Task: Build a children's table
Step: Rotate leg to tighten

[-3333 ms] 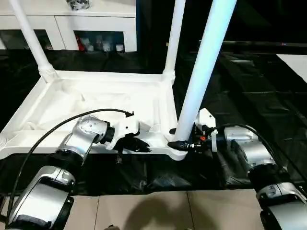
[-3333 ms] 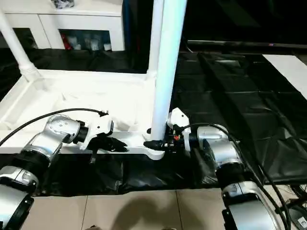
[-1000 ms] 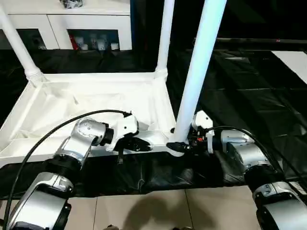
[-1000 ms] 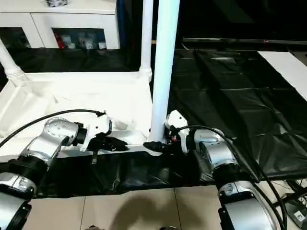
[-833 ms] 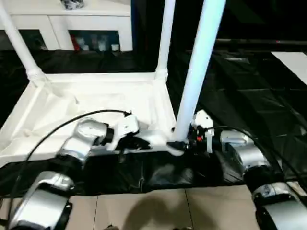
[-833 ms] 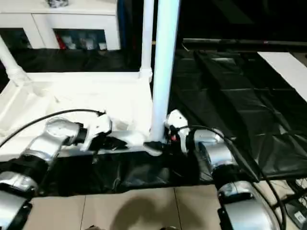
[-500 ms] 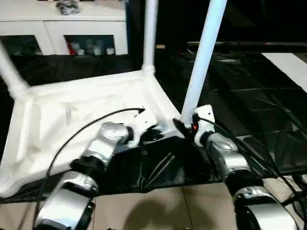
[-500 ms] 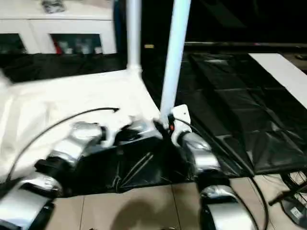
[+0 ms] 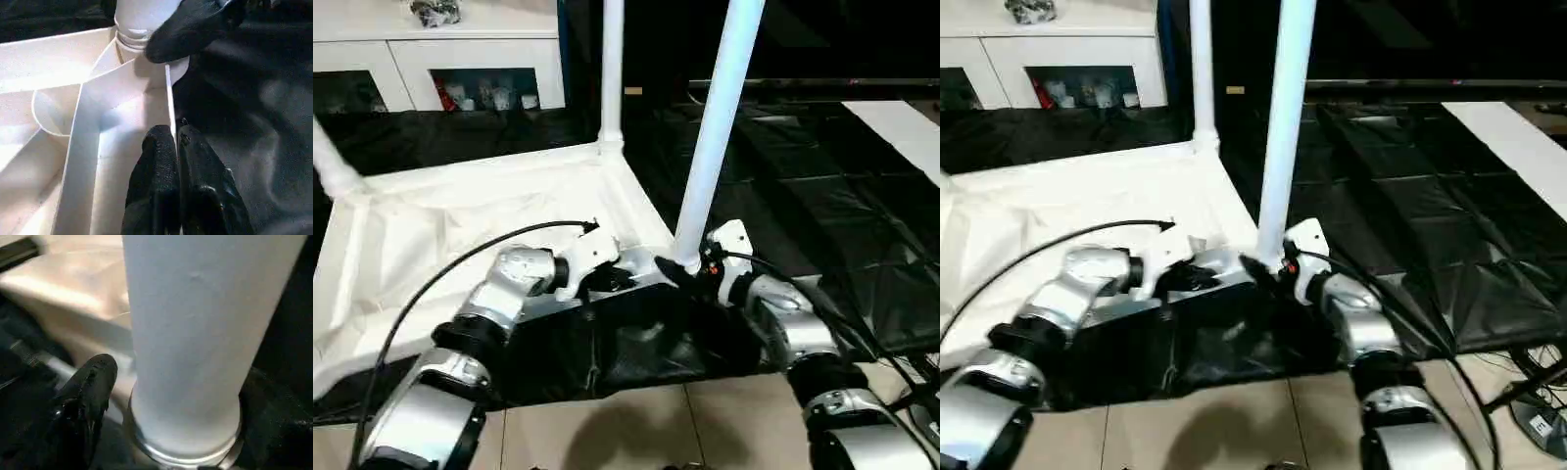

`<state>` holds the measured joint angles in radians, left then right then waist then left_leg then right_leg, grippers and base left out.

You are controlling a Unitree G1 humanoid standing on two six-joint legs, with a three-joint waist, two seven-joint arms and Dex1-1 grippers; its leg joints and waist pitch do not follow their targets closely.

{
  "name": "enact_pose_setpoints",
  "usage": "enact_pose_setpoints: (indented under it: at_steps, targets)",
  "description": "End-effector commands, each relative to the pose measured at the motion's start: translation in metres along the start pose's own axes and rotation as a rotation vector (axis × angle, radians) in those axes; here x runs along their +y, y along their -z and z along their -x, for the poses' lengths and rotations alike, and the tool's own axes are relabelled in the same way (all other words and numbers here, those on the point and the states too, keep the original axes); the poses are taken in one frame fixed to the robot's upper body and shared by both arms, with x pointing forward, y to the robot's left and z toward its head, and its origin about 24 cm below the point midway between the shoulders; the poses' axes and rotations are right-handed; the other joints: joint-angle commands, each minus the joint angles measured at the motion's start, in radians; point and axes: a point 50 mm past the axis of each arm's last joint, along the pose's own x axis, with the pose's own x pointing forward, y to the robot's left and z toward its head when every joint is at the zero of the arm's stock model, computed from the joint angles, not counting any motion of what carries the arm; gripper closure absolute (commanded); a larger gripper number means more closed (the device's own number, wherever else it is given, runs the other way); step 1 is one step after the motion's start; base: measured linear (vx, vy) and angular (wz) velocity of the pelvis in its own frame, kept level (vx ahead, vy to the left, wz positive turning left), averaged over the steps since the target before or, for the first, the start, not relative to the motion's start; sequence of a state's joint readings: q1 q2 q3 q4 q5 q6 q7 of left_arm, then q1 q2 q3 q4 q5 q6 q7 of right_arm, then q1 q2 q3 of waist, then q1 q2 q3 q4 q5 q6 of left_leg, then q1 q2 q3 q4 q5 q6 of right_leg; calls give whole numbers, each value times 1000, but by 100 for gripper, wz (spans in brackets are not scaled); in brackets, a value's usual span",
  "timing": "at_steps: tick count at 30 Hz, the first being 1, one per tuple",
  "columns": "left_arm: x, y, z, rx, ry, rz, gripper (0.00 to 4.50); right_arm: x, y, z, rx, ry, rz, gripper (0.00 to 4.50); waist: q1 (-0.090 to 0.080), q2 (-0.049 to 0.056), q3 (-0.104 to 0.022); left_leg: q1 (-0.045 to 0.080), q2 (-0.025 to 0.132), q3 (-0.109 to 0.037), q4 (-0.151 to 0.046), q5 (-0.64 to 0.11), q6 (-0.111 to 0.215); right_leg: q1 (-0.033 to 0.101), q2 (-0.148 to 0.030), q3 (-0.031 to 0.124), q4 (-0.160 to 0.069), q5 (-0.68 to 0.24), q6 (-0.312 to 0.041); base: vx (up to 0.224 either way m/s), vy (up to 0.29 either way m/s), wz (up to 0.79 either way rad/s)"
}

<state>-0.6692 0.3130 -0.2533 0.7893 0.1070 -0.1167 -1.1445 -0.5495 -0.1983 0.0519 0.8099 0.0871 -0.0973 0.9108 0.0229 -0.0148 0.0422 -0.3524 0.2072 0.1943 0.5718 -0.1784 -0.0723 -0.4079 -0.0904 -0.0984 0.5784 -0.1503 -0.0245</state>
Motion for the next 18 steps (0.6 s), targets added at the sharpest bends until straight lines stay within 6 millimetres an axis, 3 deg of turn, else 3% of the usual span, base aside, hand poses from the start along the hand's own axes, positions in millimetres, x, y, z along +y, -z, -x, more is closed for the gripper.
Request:
enact_pose_setpoints:
  at_steps: [1,2,5,7,12,18]
  targets:
    - [-6,-5,-4,6,94,-65,450,20,-6,-10,-5,-215,63,67,9,2,-66,-3,30,-6,-56,-222,93,56,-52,49,-55,-206,-230,51,-16,2]
    - [-6,-3,0,9,109,-64,450,20,-5,-6,13,-255,72,67,15,1,-68,-3,31,-5,-54,-185,105,57,-52,49,-46,-149,-243,0,0,0]
    - [-5,0,10,16,143,-59,450,21,-2,1,56,-337,84,81,27,0,-69,-2,32,-3,-51,-157,123,57,-53,50,-37,-93,-267,0,0,0]
    - [-4,1,13,24,159,-59,450,21,-1,3,71,-363,82,98,32,0,-66,-1,34,-3,-53,-169,116,56,-53,50,-39,-116,-266,0,0,0]
    - [-3,2,22,36,209,-63,450,24,-2,3,109,-453,94,134,38,-1,-59,5,34,-4,-60,-237,67,51,-57,52,-57,-278,-219,0,0,0]
    - [-4,2,23,42,232,-63,450,28,-1,3,129,-502,107,174,38,0,-60,6,34,-6,-61,-240,51,52,-56,53,-58,-293,-206,0,0,0]
